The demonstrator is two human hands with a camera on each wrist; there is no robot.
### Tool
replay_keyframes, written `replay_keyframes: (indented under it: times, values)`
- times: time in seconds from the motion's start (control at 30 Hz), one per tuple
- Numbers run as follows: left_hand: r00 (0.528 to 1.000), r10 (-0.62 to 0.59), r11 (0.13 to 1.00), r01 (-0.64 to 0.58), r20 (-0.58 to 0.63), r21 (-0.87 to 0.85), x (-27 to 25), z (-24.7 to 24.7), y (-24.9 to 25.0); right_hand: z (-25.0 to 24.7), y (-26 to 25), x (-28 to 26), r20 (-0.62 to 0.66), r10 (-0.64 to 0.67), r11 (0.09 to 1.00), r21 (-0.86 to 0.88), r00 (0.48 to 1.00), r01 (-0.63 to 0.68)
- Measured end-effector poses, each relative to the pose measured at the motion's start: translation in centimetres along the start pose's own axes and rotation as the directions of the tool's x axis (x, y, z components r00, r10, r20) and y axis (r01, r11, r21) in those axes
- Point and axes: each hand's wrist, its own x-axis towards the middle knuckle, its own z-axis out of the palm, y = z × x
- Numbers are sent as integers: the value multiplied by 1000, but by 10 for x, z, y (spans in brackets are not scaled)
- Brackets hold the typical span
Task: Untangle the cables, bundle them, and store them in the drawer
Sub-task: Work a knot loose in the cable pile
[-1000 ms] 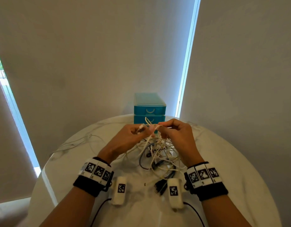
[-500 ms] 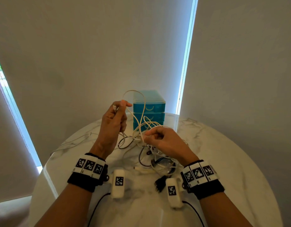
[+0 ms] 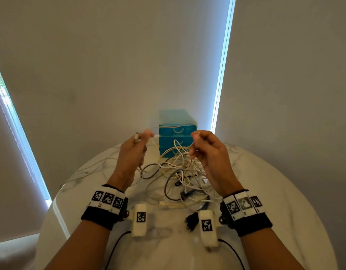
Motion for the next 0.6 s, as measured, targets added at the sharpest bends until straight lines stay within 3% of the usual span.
replay_keyframes:
  times: [0.1, 0.23, 0.3, 0.47, 0.6]
  values:
    - [976, -6, 991, -23, 219, 130, -14, 20, 9, -6, -4, 4, -97, -30, 994, 104, 995, 40]
    - [888, -26, 959, -107, 459, 262, -24, 34, 5, -3, -4, 1, -61, -26, 998, 49, 998, 29]
    - [889, -6, 947, -142, 457, 288, -22, 35, 1, 1, -6, -1, -11, -11, 998, 63, 1000, 11]
    - [951, 115, 940, -198, 288, 278, -16, 41, -5, 3, -11, -4, 87, 30, 992, 121, 996, -41]
    - [941, 231, 917, -295, 247, 268, -18, 43, -6, 5, -9, -3, 117, 20, 992, 124, 993, -35]
